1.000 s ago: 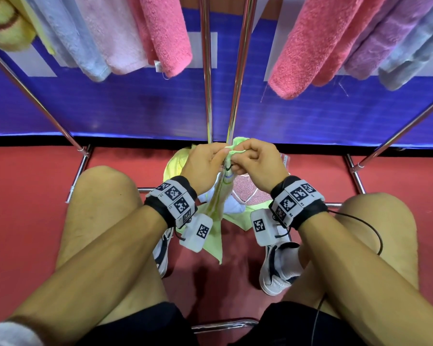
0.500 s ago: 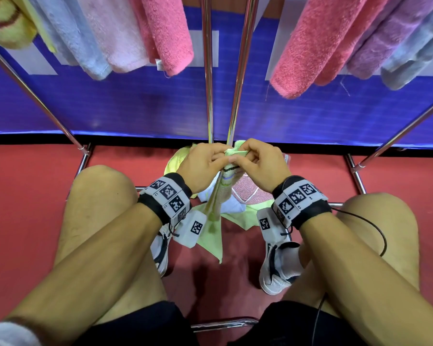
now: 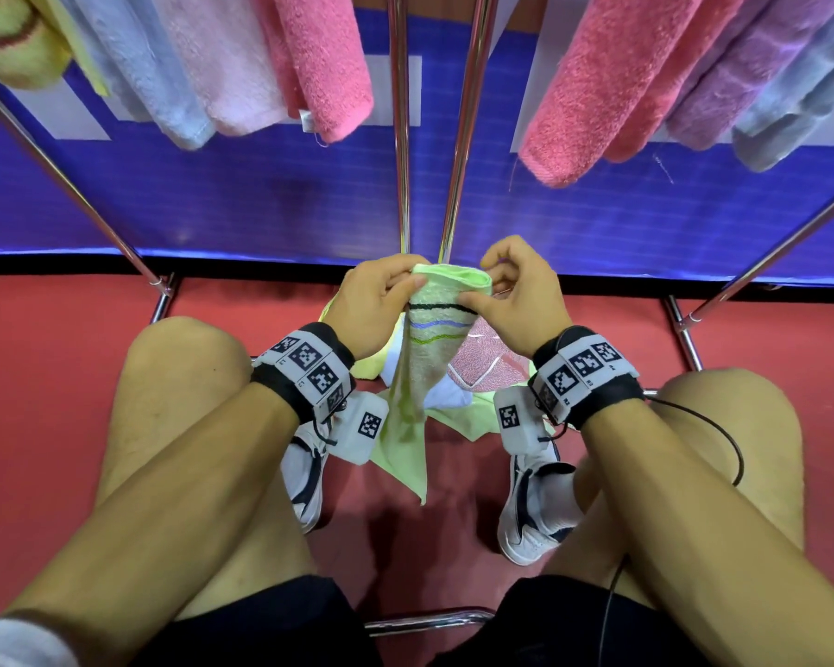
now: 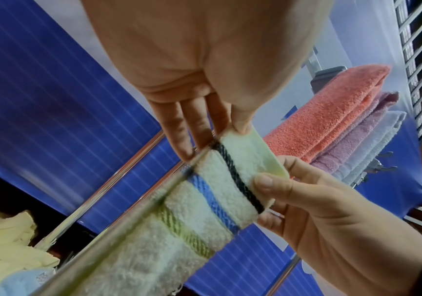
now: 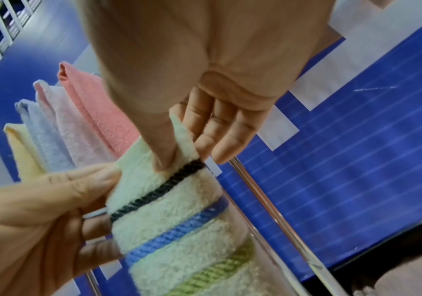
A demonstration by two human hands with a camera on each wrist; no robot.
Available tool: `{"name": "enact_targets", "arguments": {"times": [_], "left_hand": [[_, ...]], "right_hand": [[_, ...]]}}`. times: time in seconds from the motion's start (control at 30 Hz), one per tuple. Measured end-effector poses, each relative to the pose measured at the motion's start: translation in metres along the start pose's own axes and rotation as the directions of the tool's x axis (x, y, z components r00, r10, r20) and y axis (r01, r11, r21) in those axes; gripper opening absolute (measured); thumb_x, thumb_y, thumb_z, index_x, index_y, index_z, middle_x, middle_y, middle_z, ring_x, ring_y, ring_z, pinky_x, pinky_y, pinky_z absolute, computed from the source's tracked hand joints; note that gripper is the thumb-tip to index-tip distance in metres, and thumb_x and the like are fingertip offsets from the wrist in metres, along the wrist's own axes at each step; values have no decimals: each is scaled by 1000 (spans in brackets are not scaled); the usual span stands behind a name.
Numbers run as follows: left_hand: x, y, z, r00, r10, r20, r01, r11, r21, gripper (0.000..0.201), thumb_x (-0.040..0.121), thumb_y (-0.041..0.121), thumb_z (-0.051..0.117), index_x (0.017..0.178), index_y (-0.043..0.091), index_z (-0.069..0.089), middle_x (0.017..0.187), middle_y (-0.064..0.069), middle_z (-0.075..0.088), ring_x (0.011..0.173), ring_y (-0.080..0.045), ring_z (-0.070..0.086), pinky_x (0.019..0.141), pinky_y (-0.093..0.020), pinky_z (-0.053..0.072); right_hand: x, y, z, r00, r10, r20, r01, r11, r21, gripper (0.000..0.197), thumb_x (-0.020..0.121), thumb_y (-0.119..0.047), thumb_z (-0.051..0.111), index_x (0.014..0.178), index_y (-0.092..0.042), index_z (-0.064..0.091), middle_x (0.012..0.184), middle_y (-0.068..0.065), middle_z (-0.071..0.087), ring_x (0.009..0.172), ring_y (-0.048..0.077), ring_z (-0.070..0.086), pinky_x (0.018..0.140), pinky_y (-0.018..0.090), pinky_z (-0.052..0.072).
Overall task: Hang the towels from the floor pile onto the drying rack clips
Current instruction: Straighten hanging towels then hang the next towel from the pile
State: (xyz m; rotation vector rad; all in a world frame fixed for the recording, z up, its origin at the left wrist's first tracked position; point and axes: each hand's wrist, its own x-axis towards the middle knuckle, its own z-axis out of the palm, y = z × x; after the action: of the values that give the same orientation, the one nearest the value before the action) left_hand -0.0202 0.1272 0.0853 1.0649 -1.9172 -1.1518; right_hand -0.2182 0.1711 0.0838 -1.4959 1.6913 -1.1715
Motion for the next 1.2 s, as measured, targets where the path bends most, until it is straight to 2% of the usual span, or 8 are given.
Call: {"name": "enact_targets", "arguments": {"times": [0.1,0.23,0.43,0.67,0.77,0.9,1.07,1.2], "left_hand": [[-2,10,-2,1000,-1,-27,-1,997,-78,16,99,20,53,98,24,68,84,-22,68,80,-17,61,84,-57,54],[2,23,-10,996,18,-88,-30,991,-133,17,98,9,54,104,17,68,86,-4,70,81,-12,65,83,-48,56],[1,50,-22,991,19,-130,-51,966,-253,15,96,12,58,102,19,70,85,-5,70,78,-22,60,72,-40,52],[9,118,-56,981,116,-158,-155,953,-262,16,98,9,55,104,16,68,76,8,70,68,-10,62,64,-27,55],[7,158,-75,968,165,-188,-210,945,-250,17,98,10,55,103,20,69,81,-1,69,72,-14,61,64,-29,55],[5,207,-92,956,193,-223,-246,939,-242,17,99,3,52,105,12,66,82,-1,67,66,-6,64,54,-20,52],[2,263,-111,929,275,-249,-330,920,-212,20,99,2,52,103,15,66,88,1,69,75,-5,67,62,-27,59],[3,289,-129,888,322,-328,-393,902,-177,18,100,6,54,111,12,66,94,-4,69,83,-16,65,73,-42,59]], "right_hand": [[2,-5,0,998,35,44,-41,987,154,44,70,-2,85,101,-19,57,63,-8,55,52,2,46,57,16,43],[5,-15,2,995,-21,102,0,979,202,15,79,-8,80,85,-4,68,71,3,59,64,10,51,62,24,44],[9,-41,-3,997,-60,42,44,949,312,16,85,-21,68,77,-19,55,68,-2,55,67,14,51,61,29,45],[19,-116,-27,981,-187,-60,196,913,358,17,87,-17,67,78,-19,53,70,3,59,67,18,54,57,28,46],[19,-158,-45,964,-251,-93,267,896,355,16,85,-19,69,79,-18,53,72,8,60,68,20,56,56,29,46],[16,-204,-61,944,-303,-129,329,882,336,18,81,-18,74,77,-18,57,69,-3,59,64,11,54,59,26,47],[15,-258,-78,923,-384,-31,366,849,380,38,81,-16,75,117,-4,68,109,9,73,101,21,69,95,41,54],[22,-299,-85,889,-453,-63,447,833,326,28,87,-8,69,115,-8,70,109,8,73,103,21,69,96,41,54]]}}
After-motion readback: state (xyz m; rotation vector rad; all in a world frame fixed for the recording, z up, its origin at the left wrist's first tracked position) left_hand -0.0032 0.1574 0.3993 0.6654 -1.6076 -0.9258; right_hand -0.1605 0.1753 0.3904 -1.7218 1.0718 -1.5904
